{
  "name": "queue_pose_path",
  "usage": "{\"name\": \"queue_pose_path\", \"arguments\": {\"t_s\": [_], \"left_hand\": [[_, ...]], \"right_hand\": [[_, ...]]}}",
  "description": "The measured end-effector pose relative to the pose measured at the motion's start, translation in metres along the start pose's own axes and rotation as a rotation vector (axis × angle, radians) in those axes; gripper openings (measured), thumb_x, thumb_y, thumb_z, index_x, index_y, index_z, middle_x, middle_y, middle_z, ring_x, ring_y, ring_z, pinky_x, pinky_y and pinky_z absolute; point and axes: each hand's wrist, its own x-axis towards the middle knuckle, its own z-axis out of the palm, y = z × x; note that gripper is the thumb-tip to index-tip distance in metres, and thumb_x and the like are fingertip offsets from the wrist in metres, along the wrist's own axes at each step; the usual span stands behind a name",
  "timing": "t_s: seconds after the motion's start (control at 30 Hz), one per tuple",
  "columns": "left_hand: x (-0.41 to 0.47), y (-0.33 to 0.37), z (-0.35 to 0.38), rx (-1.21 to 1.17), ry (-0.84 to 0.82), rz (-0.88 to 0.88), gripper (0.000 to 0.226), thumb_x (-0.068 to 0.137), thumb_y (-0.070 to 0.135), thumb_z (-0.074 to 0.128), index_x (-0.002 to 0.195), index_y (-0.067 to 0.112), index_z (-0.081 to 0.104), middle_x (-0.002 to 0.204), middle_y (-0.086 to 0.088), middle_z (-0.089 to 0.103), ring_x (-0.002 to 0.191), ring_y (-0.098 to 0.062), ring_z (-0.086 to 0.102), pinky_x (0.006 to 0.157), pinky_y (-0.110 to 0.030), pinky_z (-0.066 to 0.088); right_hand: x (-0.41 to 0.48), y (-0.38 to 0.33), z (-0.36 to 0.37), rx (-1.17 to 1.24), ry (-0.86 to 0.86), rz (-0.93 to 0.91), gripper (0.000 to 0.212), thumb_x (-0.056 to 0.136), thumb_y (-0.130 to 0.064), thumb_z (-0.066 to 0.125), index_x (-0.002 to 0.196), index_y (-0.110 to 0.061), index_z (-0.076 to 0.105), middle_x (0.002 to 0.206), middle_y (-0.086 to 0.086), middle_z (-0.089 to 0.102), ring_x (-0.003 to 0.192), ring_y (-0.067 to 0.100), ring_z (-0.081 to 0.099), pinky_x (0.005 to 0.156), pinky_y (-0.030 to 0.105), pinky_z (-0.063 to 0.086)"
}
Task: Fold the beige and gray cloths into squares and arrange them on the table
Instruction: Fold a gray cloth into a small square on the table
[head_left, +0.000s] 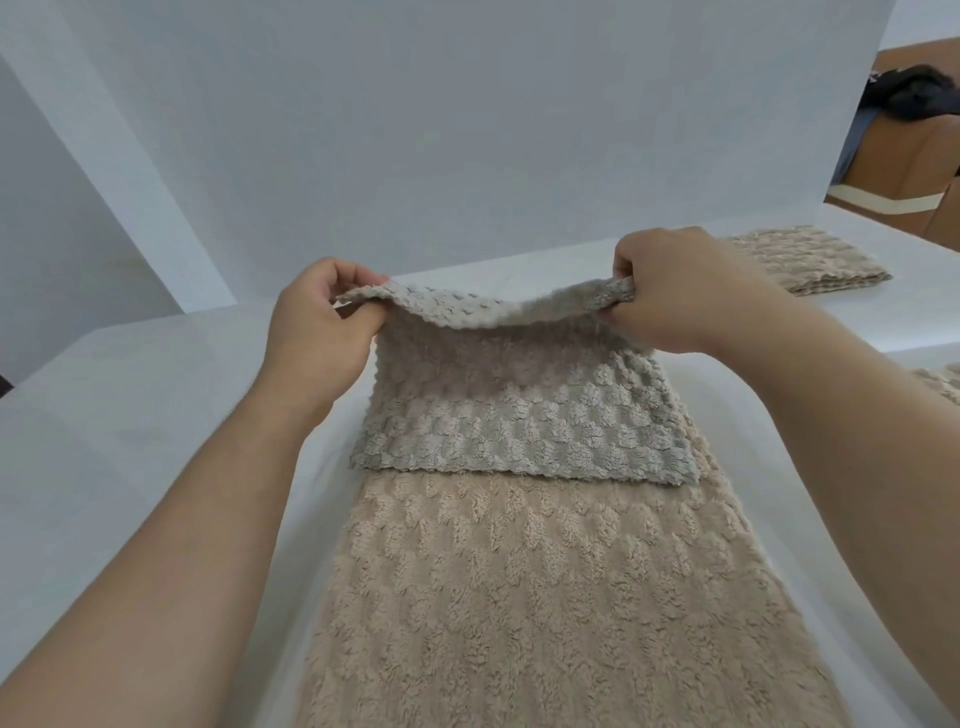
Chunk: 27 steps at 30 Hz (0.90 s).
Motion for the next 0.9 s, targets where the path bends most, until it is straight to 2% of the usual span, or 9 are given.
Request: {"name": "queue_pose_path", "arguments": {"t_s": [0.1, 0.2, 0.27, 0.33, 0.4, 0.53, 0.6, 0.77, 0.9], "left_hand": [[-0.001, -0.002, 0.000, 0.003, -0.025, -0.004, 0.020, 0.080, 0.014, 0.072, 0.083, 0.033, 0.068, 0.108, 0.001, 0.074, 0.101, -0.029, 0.071, 0.093, -0.054, 0.057], [0.001, -0.003, -0.003, 0.093, -0.066, -0.019, 0.018, 0.083, 0.006, 0.075, 0.090, 0.022, 0.071, 0.105, 0.003, 0.075, 0.094, -0.027, 0.073, 0.091, -0.047, 0.059], [0.003, -0.004, -0.009, 0.189, -0.104, -0.040, 0.018, 0.081, 0.000, 0.076, 0.089, 0.016, 0.073, 0.100, 0.002, 0.076, 0.081, -0.023, 0.074, 0.079, -0.038, 0.062], [0.002, -0.003, -0.015, 0.284, -0.133, -0.054, 0.019, 0.080, -0.005, 0.073, 0.085, 0.013, 0.075, 0.089, -0.003, 0.076, 0.065, -0.016, 0.072, 0.065, -0.034, 0.056], [0.003, -0.002, -0.020, 0.324, -0.140, -0.076, 0.018, 0.079, -0.008, 0.072, 0.081, 0.010, 0.075, 0.076, -0.008, 0.075, 0.056, -0.013, 0.069, 0.060, -0.031, 0.051], [0.003, 0.002, -0.026, 0.363, -0.231, -0.142, 0.014, 0.077, -0.007, 0.075, 0.082, 0.006, 0.073, 0.072, -0.010, 0.076, 0.066, -0.018, 0.074, 0.066, -0.028, 0.055], [0.001, 0.006, -0.026, 0.394, -0.264, -0.144, 0.014, 0.076, -0.003, 0.079, 0.083, 0.008, 0.075, 0.073, -0.008, 0.076, 0.069, -0.017, 0.073, 0.067, -0.027, 0.055], [-0.004, 0.016, -0.027, 0.604, -0.371, -0.101, 0.018, 0.070, 0.011, 0.089, 0.075, 0.024, 0.078, 0.070, 0.004, 0.073, 0.058, -0.007, 0.059, 0.053, -0.023, 0.044], [-0.009, 0.022, -0.025, 0.758, -0.467, -0.095, 0.019, 0.069, 0.012, 0.090, 0.073, 0.025, 0.077, 0.070, 0.004, 0.072, 0.053, -0.008, 0.057, 0.052, -0.025, 0.044]], "right_hand": [[0.000, -0.001, 0.000, 0.037, -0.036, -0.010, 0.012, 0.086, -0.016, 0.066, 0.084, -0.015, 0.054, 0.082, 0.005, 0.059, 0.075, 0.027, 0.056, 0.055, 0.033, 0.043], [-0.003, -0.004, -0.006, 0.082, -0.078, -0.025, 0.014, 0.085, -0.010, 0.065, 0.082, -0.020, 0.056, 0.082, 0.000, 0.059, 0.072, 0.018, 0.053, 0.052, 0.027, 0.038], [-0.008, -0.008, -0.011, 0.054, -0.144, -0.049, 0.013, 0.083, -0.010, 0.067, 0.083, -0.021, 0.061, 0.084, -0.002, 0.062, 0.075, 0.017, 0.056, 0.054, 0.026, 0.041], [-0.013, -0.012, -0.016, -0.009, -0.244, -0.074, 0.011, 0.083, -0.013, 0.072, 0.085, -0.022, 0.066, 0.085, -0.003, 0.067, 0.078, 0.016, 0.060, 0.057, 0.026, 0.045], [-0.018, -0.016, -0.020, -0.065, -0.341, -0.097, 0.012, 0.084, -0.011, 0.071, 0.089, -0.022, 0.070, 0.084, -0.005, 0.069, 0.075, 0.012, 0.061, 0.056, 0.026, 0.045], [-0.025, -0.023, -0.024, -0.170, -0.455, -0.130, 0.022, 0.085, -0.007, 0.068, 0.097, -0.023, 0.076, 0.073, -0.011, 0.063, 0.067, 0.006, 0.056, 0.051, 0.022, 0.041], [-0.027, -0.027, -0.027, -0.203, -0.492, -0.128, 0.026, 0.084, -0.007, 0.071, 0.098, -0.027, 0.078, 0.068, -0.015, 0.060, 0.061, 0.001, 0.051, 0.045, 0.019, 0.036], [-0.032, -0.032, -0.033, -0.248, -0.508, -0.153, 0.027, 0.087, -0.009, 0.069, 0.101, -0.029, 0.080, 0.065, -0.016, 0.059, 0.057, -0.001, 0.049, 0.036, 0.011, 0.034], [-0.035, -0.033, -0.037, -0.273, -0.518, -0.139, 0.018, 0.086, -0.018, 0.074, 0.103, -0.023, 0.077, 0.071, -0.013, 0.061, 0.056, 0.001, 0.048, 0.037, 0.014, 0.033]]}}
